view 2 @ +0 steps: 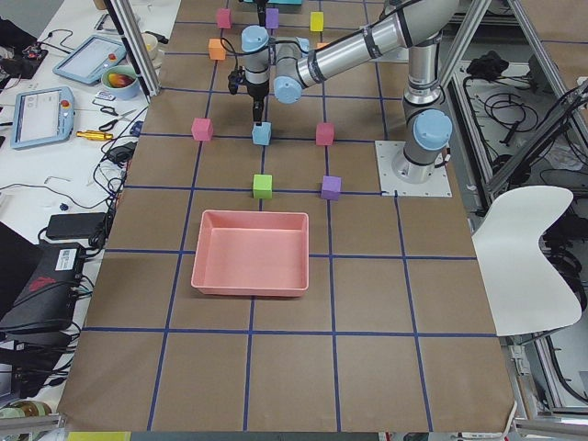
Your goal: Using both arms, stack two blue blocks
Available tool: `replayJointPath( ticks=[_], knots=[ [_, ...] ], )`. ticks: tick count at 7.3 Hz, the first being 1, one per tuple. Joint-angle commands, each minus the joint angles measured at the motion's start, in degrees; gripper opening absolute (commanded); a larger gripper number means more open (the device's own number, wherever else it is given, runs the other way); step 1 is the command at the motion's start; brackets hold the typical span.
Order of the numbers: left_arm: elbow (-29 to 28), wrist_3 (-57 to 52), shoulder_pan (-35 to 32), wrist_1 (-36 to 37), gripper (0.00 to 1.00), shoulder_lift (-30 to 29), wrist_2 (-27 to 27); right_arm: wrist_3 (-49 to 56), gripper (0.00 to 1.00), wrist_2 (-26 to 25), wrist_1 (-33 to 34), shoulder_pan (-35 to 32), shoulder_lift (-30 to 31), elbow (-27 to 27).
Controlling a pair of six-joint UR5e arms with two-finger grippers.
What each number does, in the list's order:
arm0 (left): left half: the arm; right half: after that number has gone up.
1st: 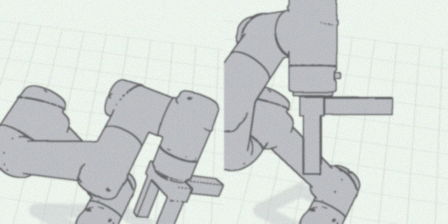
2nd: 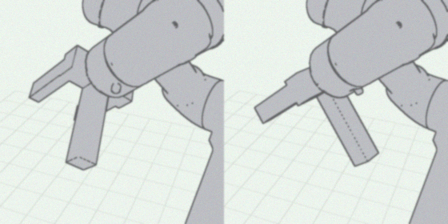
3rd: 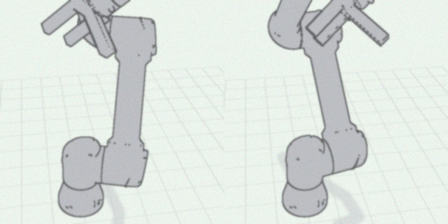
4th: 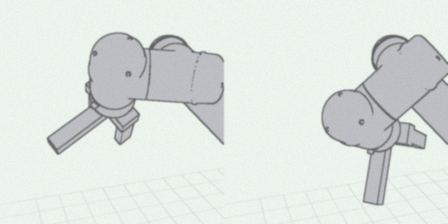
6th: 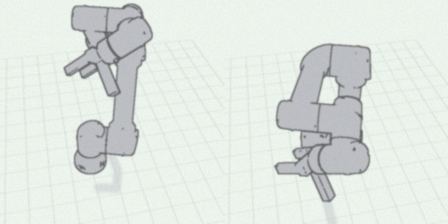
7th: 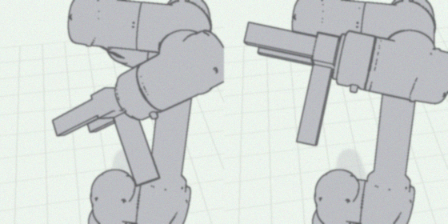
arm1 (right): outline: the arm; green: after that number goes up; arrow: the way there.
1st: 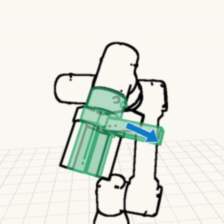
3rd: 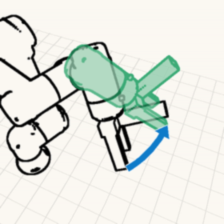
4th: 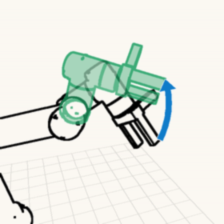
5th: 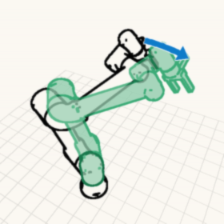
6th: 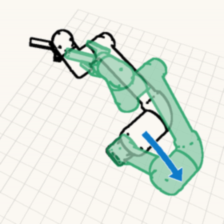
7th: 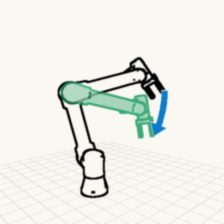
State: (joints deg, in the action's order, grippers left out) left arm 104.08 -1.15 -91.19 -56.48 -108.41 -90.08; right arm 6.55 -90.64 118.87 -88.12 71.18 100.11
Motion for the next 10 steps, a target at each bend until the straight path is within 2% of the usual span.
replayJointPath(
  ticks=[1,6,7,8,10],
  knots=[
    [-0.11,-0.16,0.05,2.42,1.0,-2.5,-0.18,0.13,1.0,0.38,4.0,-0.04,-3.58,2.28],
    [1.12,-0.96,0.49,3.22,1.0,-4.35,-0.27,0.13,1.0,0.47,3.64,-0.12,-6.4,2.98],
    [1.38,-1.22,0.49,3.22,1.0,-4.61,-0.27,0.05,0.38,0.46,3.56,-0.12,-6.32,2.98],
    [1.39,-1.22,0.49,3.4,1.0,-4.27,-0.27,0.13,0.0,0.55,3.56,-0.12,-6.15,2.63],
    [1.91,-1.13,0.49,3.31,1.0,-4.79,-0.18,-1.01,0.0,0.46,2.78,-0.73,-5.88,-0.42]
  ],
)
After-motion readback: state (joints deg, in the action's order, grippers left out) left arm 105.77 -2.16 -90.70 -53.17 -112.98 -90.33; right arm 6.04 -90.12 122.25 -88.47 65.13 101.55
